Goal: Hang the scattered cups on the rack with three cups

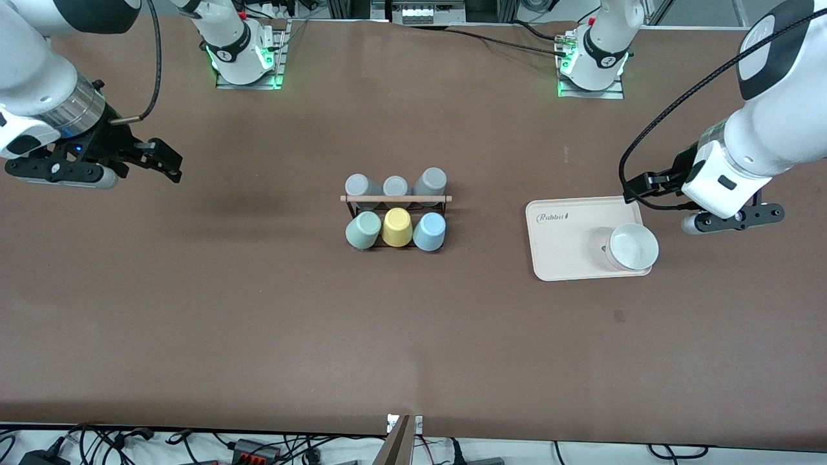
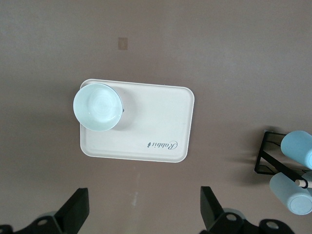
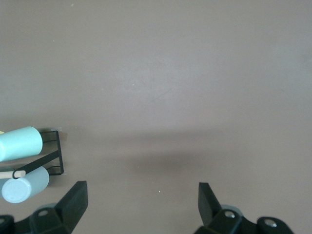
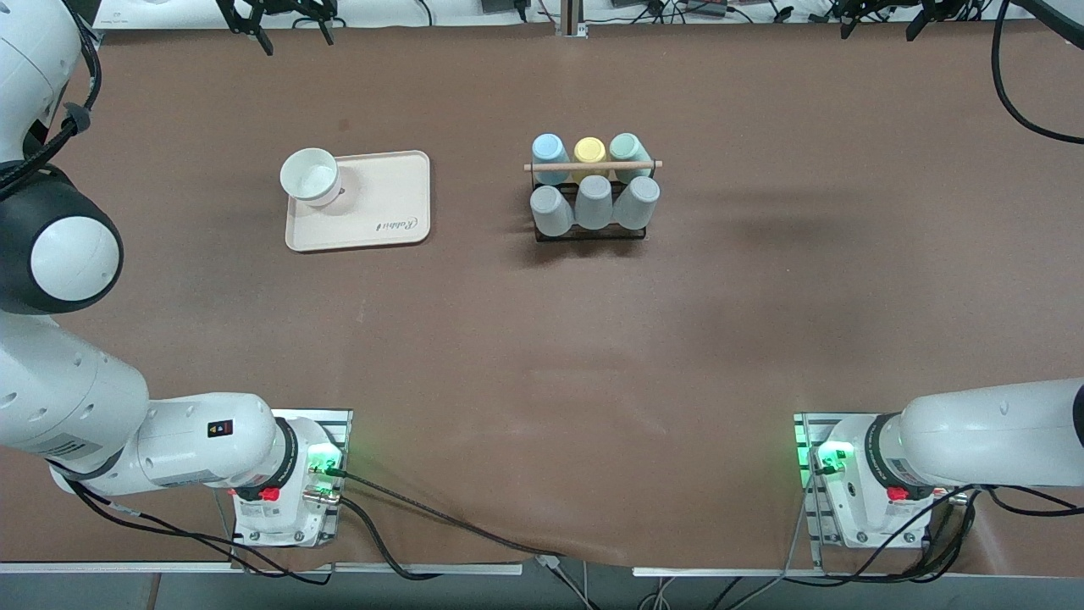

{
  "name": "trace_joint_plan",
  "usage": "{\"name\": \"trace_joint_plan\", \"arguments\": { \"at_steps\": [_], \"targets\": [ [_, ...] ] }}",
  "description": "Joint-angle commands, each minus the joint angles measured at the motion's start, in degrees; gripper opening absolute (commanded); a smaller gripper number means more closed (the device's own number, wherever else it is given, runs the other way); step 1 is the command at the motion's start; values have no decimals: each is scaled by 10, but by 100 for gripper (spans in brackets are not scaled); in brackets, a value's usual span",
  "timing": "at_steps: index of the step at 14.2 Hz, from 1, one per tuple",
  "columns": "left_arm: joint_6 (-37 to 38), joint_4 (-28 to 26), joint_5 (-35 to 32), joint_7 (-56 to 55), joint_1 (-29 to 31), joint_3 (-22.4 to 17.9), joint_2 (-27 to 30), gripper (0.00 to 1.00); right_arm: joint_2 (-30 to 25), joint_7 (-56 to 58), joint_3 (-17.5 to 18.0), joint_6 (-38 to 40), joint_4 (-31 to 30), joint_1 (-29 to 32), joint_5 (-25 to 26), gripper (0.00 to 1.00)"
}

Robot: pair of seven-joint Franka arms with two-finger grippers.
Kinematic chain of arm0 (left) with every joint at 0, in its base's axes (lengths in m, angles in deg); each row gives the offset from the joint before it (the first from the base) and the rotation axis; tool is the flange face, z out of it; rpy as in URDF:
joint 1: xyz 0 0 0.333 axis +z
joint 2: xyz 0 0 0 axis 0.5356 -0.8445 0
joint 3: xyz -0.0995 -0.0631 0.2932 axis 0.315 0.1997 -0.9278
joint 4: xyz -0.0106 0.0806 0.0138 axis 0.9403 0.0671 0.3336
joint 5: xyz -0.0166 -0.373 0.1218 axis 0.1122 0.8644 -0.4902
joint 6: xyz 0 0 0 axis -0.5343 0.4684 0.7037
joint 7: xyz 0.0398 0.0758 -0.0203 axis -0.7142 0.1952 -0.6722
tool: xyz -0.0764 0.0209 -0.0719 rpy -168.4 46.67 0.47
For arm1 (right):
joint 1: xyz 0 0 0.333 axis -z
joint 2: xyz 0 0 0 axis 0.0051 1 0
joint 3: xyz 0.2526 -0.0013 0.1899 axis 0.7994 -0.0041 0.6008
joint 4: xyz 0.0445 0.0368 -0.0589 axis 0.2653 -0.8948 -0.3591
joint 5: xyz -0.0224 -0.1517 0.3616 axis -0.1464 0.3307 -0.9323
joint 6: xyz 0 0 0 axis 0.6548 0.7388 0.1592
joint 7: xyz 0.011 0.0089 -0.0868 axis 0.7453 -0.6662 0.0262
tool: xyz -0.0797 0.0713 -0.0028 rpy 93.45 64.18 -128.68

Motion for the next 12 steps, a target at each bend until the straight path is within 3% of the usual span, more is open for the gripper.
{"name": "trace_joint_plan", "arguments": {
  "at_steps": [1,2,4,5,7,9,12],
  "targets": [
    [-7,-9,-7,2,-5,-4,9,100,-1,16,5,-1,22,12,-12,100],
    [-7,-13,-6,4,-20,-17,12,100,10,21,5,2,33,14,-13,100],
    [-7,-17,-2,34,-84,-98,15,100,22,31,4,16,46,32,-13,100],
    [-6,-17,2,53,-96,-121,15,100,23,36,4,17,46,47,-12,100],
    [-9,-34,3,60,-100,-126,26,100,22,36,4,21,47,53,-11,100],
    [-44,-88,2,60,-99,-127,61,100,21,35,5,23,47,52,-13,100],
    [-41,-58,1,60,-95,-124,45,100,26,38,5,35,60,52,-14,100]
  ]
}}
